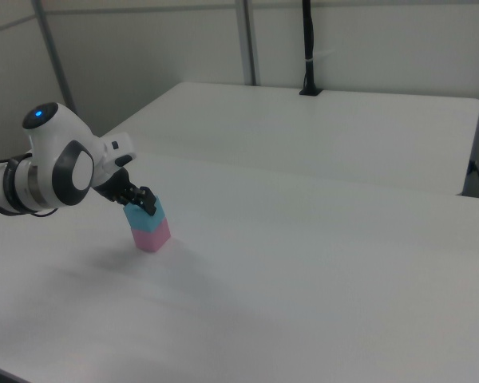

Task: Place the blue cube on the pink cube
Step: 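Lower the light-blue cube onto the top of the pink cube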

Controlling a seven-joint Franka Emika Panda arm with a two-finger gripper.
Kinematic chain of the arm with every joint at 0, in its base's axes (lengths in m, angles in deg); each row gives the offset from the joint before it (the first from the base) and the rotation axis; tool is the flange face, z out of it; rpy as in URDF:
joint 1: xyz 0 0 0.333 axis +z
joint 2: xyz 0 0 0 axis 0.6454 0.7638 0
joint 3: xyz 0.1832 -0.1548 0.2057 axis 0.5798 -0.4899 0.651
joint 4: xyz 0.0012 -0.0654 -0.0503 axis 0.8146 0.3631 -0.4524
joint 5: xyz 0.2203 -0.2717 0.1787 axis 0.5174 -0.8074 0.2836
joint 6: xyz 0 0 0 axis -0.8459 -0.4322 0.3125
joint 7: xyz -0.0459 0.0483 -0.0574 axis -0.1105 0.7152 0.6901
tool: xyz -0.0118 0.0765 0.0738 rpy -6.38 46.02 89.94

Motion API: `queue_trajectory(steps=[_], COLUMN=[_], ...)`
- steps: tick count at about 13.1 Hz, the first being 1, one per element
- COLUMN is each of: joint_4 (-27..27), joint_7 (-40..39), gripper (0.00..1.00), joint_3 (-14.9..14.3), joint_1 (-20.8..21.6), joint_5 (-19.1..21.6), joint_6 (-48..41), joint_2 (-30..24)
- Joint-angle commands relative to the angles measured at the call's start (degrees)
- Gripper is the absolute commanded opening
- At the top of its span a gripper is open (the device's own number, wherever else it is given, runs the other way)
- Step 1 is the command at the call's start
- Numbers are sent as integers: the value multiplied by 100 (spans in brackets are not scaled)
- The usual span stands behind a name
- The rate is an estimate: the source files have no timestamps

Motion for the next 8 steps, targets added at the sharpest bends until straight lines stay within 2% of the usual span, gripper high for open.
queue_trajectory(steps=[1, 4, 8], joint_4=[-301, -757, -838], joint_7=[176, 247, 588], gripper=[23, 23, 23], joint_3=[83, 91, 91], joint_1=[-133, -141, -71], joint_5=[-39, 14, 75], joint_6=[98, -470, -762], joint_2=[281, 448, 510])
